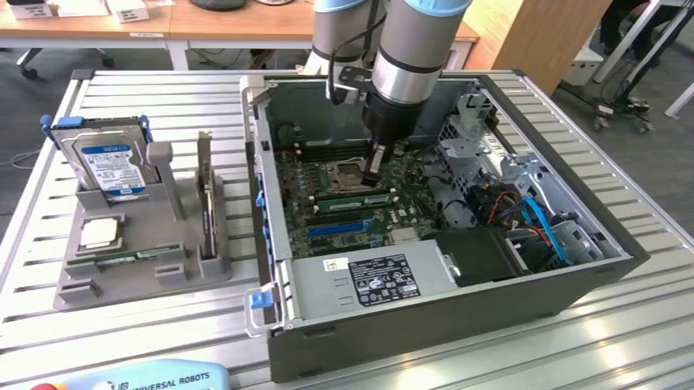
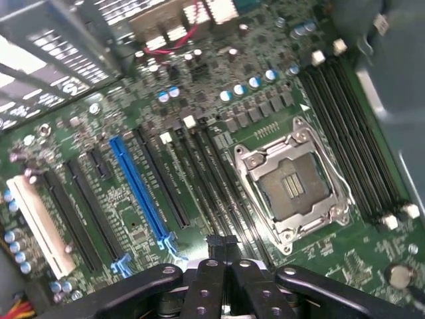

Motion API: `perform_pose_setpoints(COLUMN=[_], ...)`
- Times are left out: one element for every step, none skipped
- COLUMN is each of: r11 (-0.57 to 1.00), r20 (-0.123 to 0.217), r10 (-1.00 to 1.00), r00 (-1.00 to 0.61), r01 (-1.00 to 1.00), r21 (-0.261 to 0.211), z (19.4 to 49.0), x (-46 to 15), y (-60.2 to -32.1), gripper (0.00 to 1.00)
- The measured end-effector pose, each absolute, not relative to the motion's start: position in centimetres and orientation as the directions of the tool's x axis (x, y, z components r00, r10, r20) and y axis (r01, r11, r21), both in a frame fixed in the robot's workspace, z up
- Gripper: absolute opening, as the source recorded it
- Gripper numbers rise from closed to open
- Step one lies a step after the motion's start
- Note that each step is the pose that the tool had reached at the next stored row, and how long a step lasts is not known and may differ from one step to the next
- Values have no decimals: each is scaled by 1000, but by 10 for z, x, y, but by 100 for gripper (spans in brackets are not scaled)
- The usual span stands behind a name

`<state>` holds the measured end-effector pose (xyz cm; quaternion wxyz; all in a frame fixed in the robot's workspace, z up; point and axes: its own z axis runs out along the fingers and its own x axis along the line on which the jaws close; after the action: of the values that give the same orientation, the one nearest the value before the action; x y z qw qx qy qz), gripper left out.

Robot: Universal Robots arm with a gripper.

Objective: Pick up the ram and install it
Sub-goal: 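Press down the ram until it locks into place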

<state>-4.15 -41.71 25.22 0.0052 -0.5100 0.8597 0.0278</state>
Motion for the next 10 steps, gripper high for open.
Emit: perform_pose_setpoints(r11=[494, 510, 526, 541, 556, 571, 586, 600, 615, 629], r20=[-37, -37, -37, -37, -37, -37, -37, -37, -37, -37], r10=[-868, -858, -849, -839, -829, -819, -808, -798, -787, -776], r00=[-495, -512, -528, -542, -558, -573, -587, -602, -616, -630], r01=[-868, -859, -849, -840, -830, -820, -809, -799, -788, -777], r21=[43, 43, 43, 43, 43, 43, 43, 43, 43, 43], z=[252, 252, 252, 252, 252, 252, 251, 251, 251, 251], x=[-41, -41, -41, -41, -41, -41, -41, -41, -41, -41], y=[-417, -417, -417, -417, -417, -417, -417, -417, -417, -417], gripper=[10, 10, 10, 10, 10, 10, 10, 10, 10, 10])
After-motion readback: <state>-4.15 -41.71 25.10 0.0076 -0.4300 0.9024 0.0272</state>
